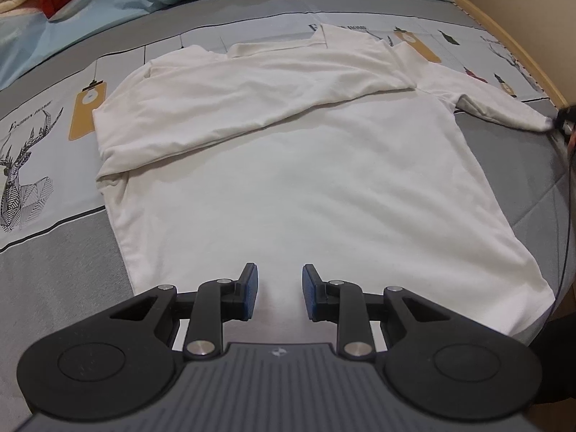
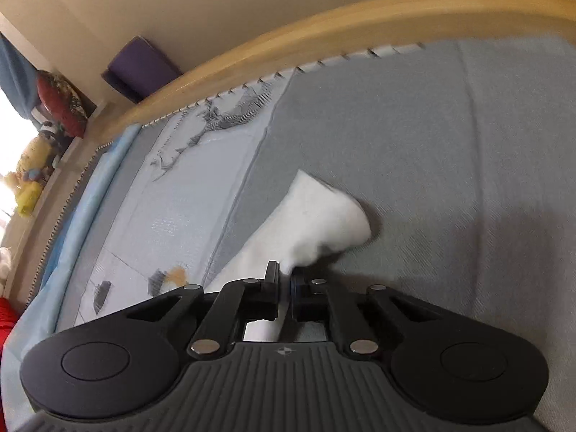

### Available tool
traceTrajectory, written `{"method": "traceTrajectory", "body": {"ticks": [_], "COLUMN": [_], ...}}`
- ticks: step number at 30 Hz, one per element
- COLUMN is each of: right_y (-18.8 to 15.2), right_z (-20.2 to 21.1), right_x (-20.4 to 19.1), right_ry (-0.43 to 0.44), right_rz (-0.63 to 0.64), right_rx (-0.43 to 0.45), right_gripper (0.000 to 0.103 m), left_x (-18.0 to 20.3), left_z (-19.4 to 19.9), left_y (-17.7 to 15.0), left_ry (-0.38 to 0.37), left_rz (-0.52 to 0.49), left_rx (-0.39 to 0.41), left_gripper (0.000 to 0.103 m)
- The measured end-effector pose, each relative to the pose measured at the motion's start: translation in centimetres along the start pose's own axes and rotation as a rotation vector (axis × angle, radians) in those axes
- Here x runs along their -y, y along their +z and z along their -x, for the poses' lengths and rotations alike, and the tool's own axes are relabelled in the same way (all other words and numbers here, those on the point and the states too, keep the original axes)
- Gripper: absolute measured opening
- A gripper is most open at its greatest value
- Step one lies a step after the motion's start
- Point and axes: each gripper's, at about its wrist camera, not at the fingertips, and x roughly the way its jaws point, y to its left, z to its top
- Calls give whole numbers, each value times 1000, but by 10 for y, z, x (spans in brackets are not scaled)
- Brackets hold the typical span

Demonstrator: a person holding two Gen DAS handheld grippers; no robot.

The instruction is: Fold small clothes

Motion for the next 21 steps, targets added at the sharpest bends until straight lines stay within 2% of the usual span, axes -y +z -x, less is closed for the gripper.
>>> {"method": "traceTrajectory", "body": {"ticks": [1,2,3,5,8,11,15,21], "right_y": [4,6,6,2,-11,-17,-18,-23], "right_z": [9,16,19,9,-5,-17,-15,-28], "right_x": [-13,-27,-34,-22,1,10,23,13], "right_ry": [96,131,87,-57,-144,-121,-153,-138], "right_rz": [60,129,147,51,-8,2,-33,53], "right_rx": [54,120,156,107,29,-31,-9,-3], "right_gripper": [6,8,19,35,35,35,33,33], "left_x": [-1,-1,-1,-1,-3,-1,2,-2], "left_z": [0,-1,-2,-3,-3,-3,-4,-4], "left_y": [0,-1,-1,-1,0,0,-1,1], "left_ry": [-1,-1,0,4,4,-2,-4,-3], "left_rz": [-1,-2,-4,-7,5,1,-24,-5], "left_rx": [-1,-4,-9,-12,-8,-3,-10,-4], "left_gripper": [29,29,29,29,29,29,29,29]}}
